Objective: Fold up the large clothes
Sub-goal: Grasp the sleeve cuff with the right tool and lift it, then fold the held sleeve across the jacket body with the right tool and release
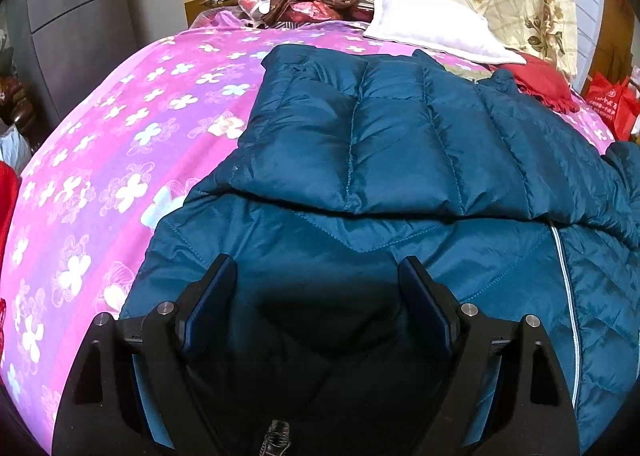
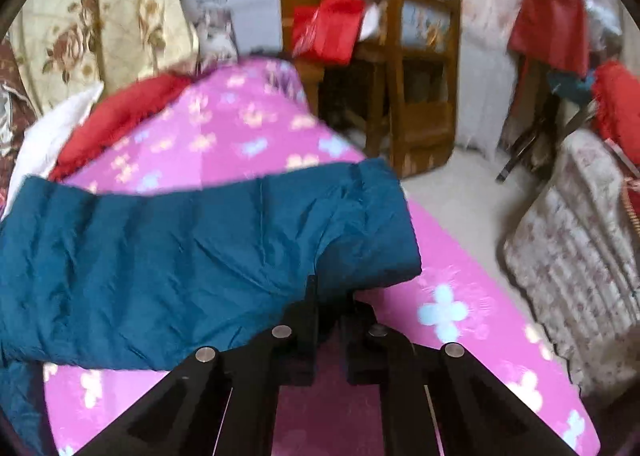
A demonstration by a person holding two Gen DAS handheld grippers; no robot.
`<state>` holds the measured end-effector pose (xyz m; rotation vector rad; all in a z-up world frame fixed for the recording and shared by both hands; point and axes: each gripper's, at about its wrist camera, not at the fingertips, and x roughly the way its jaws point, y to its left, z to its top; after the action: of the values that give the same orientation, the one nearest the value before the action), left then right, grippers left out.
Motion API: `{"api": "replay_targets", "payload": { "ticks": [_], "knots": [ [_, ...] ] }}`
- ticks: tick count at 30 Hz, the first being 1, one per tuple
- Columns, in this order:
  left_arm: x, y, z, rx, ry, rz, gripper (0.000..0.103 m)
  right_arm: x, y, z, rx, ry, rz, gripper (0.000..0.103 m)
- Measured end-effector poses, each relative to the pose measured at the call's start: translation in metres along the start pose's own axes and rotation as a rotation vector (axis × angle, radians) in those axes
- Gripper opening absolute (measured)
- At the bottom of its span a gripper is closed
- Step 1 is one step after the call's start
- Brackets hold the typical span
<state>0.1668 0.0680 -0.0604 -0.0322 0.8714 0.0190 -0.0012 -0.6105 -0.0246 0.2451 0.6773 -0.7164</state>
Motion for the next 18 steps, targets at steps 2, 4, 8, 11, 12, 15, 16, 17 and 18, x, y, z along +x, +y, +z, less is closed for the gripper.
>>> {"api": "replay_targets", "payload": {
  "ticks": [2,4,8,11,12,15,16,17,18],
  "knots": [
    [0.000,0.000,0.000,-0.002,0.000,0.002,0.084,-0.027,0.001,0.008,0.019,-0.063,-0.068,0.007],
    [0.000,0.001,0.000,-0.005,0.000,0.003,0.084,-0.052,0.009,0.015,0.006,-0.125,-0.122,0.007],
    [-0.001,0.002,-0.001,-0.012,0.001,0.004,0.084,-0.103,0.063,0.023,-0.069,-0.214,-0.070,0.007],
    [-0.001,0.002,-0.001,-0.017,0.002,0.004,0.084,-0.129,0.130,0.016,-0.151,-0.249,0.028,0.007],
    [-0.001,0.001,-0.001,-0.018,0.003,0.007,0.084,-0.137,0.154,0.012,-0.181,-0.260,0.055,0.007],
    [0.000,0.000,0.000,-0.014,0.006,0.014,0.084,-0.155,0.233,-0.007,-0.276,-0.278,0.155,0.007],
    [0.001,0.001,0.000,-0.013,0.007,0.015,0.084,-0.161,0.269,-0.018,-0.323,-0.280,0.196,0.007],
    [0.001,0.001,0.001,-0.013,0.007,0.015,0.084,-0.164,0.298,-0.031,-0.358,-0.277,0.230,0.007],
    [0.001,0.001,0.001,-0.014,0.007,0.014,0.084,-0.166,0.323,-0.042,-0.386,-0.268,0.266,0.007]
  ]
}}
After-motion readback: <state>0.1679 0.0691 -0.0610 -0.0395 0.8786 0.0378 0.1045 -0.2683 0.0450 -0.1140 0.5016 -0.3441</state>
